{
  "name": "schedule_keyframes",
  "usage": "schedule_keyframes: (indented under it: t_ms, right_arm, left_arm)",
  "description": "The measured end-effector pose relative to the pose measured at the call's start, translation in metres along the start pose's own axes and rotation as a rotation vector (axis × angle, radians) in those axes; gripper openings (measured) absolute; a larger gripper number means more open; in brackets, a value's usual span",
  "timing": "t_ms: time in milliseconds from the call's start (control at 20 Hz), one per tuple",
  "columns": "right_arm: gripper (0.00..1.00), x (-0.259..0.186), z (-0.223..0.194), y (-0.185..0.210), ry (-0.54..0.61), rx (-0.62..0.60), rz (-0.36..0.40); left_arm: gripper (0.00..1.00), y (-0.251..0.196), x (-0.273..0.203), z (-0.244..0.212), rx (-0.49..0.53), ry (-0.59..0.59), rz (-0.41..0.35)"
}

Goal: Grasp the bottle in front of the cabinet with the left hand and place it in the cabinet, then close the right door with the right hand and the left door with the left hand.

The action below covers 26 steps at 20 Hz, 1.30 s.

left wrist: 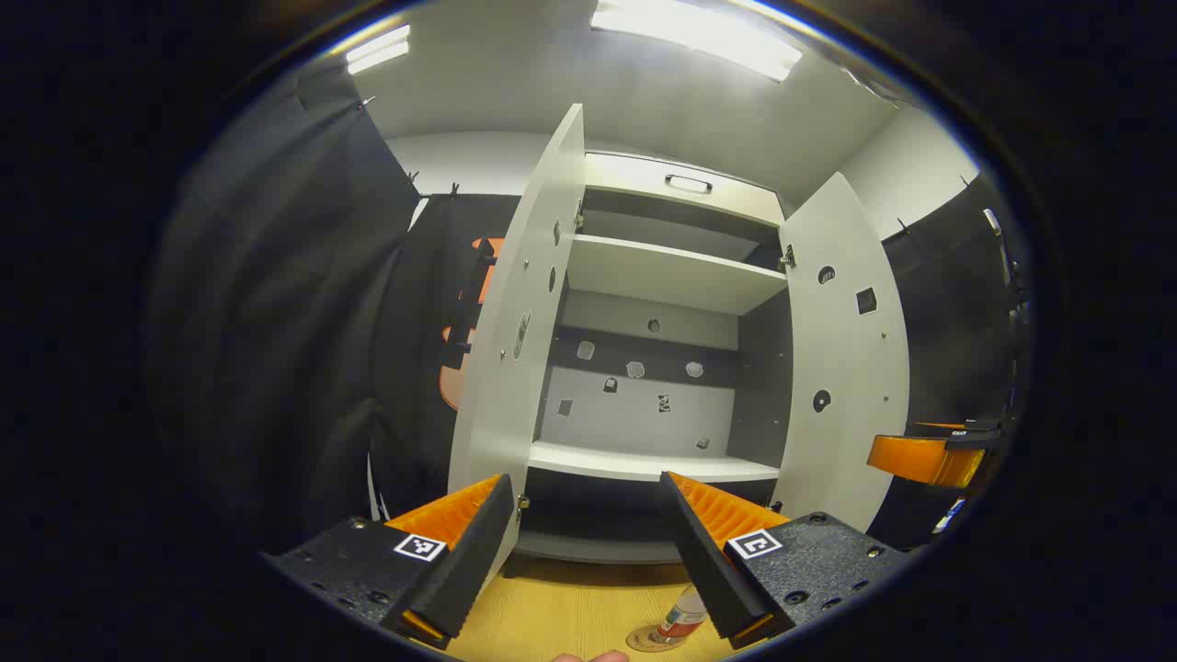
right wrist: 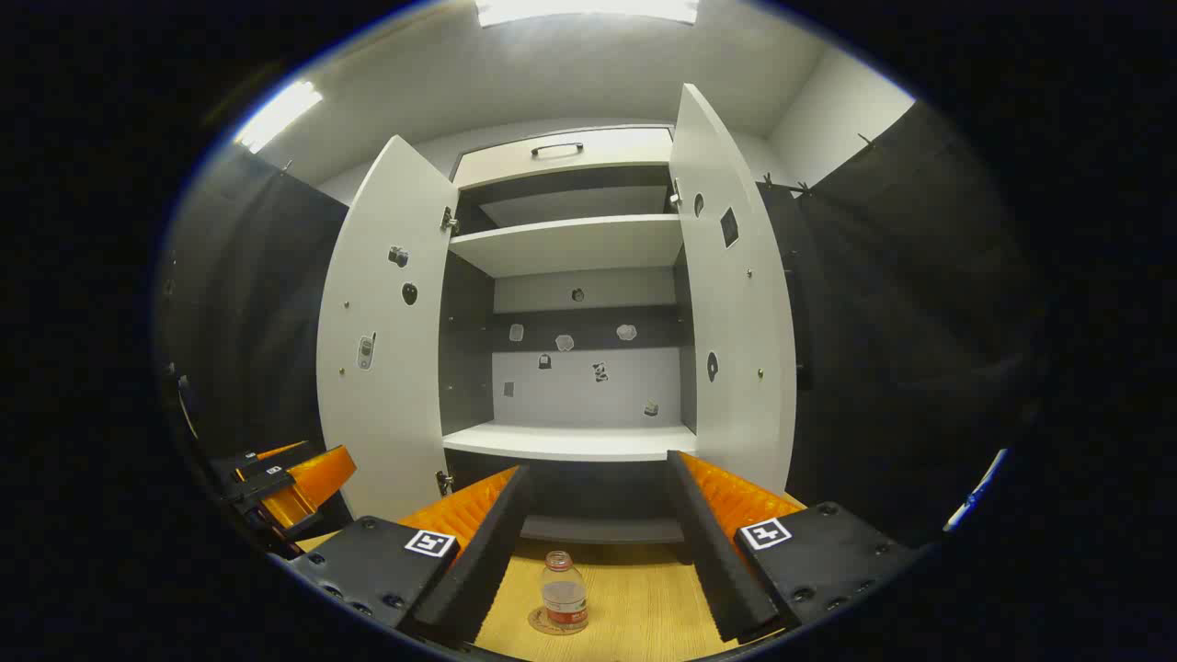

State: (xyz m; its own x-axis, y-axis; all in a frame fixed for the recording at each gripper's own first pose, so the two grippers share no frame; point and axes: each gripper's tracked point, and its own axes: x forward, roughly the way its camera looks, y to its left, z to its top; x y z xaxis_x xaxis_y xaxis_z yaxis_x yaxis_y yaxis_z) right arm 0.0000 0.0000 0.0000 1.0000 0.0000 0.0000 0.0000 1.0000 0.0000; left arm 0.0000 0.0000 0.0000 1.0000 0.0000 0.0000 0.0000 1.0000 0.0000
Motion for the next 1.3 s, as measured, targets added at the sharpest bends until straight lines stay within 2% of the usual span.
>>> schedule_keyframes:
  t_ms: [1050, 1150, 1300]
  right_arm:
    - [0.96, 0.004, -0.003, 0.006, -0.001, 0.007, -0.006]
    - [0.96, 0.006, -0.005, 0.001, 0.005, 0.008, -0.019]
    - [0.96, 0.006, -0.011, -0.011, 0.041, 0.012, -0.052]
  left_arm:
    - [0.96, 0.004, 0.008, 0.003, 0.015, -0.013, -0.017]
    - [0.96, -0.005, 0.016, 0.004, -0.014, -0.021, -0.042]
    - [0.96, -0.057, 0.040, -0.007, -0.105, -0.011, -0.180]
